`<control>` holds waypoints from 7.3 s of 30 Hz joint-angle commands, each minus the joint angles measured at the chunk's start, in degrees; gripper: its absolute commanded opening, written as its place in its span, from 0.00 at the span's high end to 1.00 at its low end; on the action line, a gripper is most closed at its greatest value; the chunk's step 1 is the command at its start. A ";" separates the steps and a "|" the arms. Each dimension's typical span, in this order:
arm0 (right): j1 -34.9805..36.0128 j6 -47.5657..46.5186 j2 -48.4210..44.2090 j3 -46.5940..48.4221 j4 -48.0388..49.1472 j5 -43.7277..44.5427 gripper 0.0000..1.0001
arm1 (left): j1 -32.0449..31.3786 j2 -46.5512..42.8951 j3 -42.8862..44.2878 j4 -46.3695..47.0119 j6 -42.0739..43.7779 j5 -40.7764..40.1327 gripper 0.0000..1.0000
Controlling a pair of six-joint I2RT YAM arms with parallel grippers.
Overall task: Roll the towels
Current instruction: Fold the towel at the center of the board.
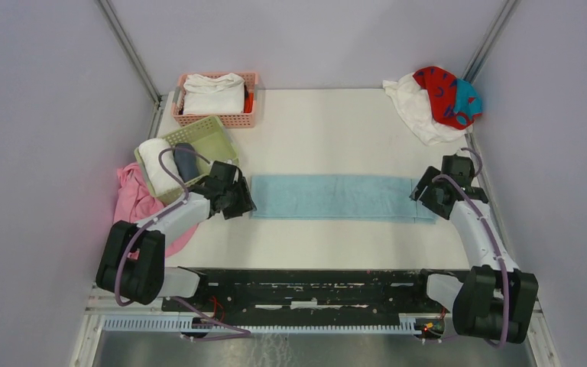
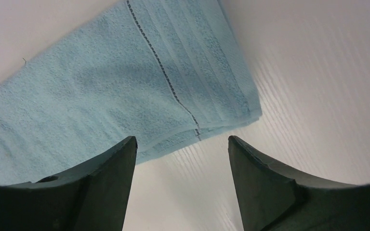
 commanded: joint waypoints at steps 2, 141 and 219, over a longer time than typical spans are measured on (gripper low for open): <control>0.00 -0.68 3.57 1.49 6.67 -3.77 0.23 | -1.03 3.92 0.24 7.76 -3.09 1.86 0.46; -14.11 13.06 24.94 -0.82 23.95 -34.64 0.47 | 17.95 -5.63 -8.19 0.05 -6.08 0.32 0.95; -8.07 3.60 30.78 17.81 5.64 -18.08 0.57 | 17.56 -2.76 -2.47 0.38 -2.54 0.47 0.88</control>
